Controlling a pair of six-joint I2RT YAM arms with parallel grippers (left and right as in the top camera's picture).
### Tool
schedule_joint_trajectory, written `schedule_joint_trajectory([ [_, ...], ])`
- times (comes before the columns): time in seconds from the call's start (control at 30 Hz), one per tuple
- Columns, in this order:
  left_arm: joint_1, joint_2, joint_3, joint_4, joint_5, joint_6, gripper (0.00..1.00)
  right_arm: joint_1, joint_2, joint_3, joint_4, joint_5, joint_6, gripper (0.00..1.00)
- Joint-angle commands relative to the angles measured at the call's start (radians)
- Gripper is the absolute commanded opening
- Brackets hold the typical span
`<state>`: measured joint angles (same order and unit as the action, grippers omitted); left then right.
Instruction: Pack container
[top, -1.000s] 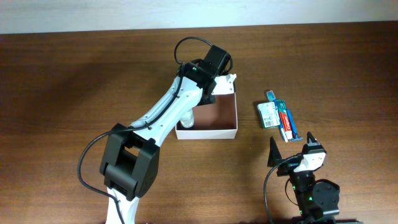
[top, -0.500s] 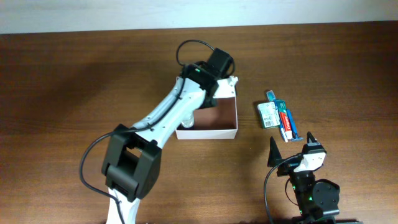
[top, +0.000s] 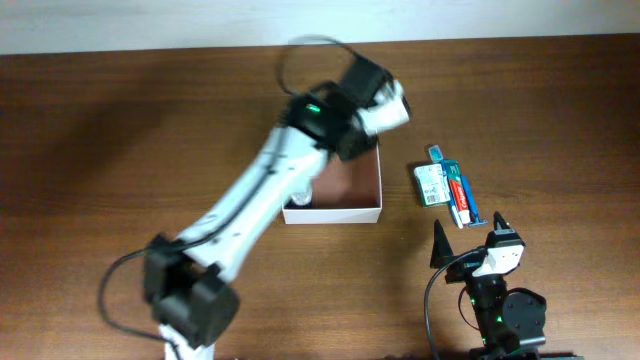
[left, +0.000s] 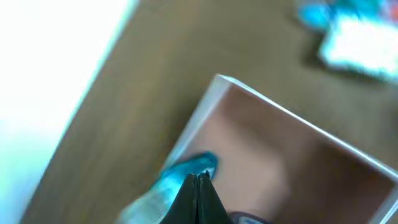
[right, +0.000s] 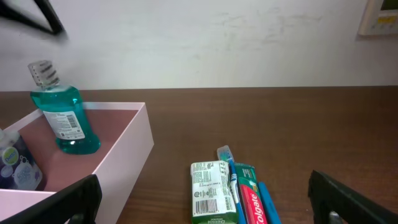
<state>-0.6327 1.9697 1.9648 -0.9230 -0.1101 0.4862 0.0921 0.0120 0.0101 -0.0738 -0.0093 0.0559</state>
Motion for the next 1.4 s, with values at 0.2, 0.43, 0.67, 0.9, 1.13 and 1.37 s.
schedule_joint_trajectory([
  [0.2, 0.549, -0.172, 0.045, -0.026, 0.029, -0.581, 0.03, -0.009, -0.003, -0.005, -0.005, -0.009, 0.008, 0.99],
  [0.43, 0.764, -0.167, 0.044, -0.115, 0.056, -0.658, 0.21, -0.009, -0.003, -0.005, -0.005, -0.009, 0.008, 0.99],
  [0.67, 0.786, -0.167, 0.044, -0.163, 0.063, -0.658, 1.00, -0.009, -0.003, -0.005, -0.004, -0.009, 0.008, 0.99],
  [0.9, 0.784, -0.167, 0.044, -0.164, 0.063, -0.657, 1.00, -0.009, -0.003, -0.005, -0.001, 0.089, -0.108, 0.99],
  [1.13, 0.786, -0.167, 0.044, -0.164, 0.062, -0.657, 1.00, -0.008, -0.003, -0.005, 0.061, -0.088, -0.055, 0.99],
  [1.37, 0.786, -0.167, 0.044, -0.164, 0.063, -0.657, 1.00, -0.008, 0.064, 0.177, -0.123, -0.108, -0.021, 0.99],
])
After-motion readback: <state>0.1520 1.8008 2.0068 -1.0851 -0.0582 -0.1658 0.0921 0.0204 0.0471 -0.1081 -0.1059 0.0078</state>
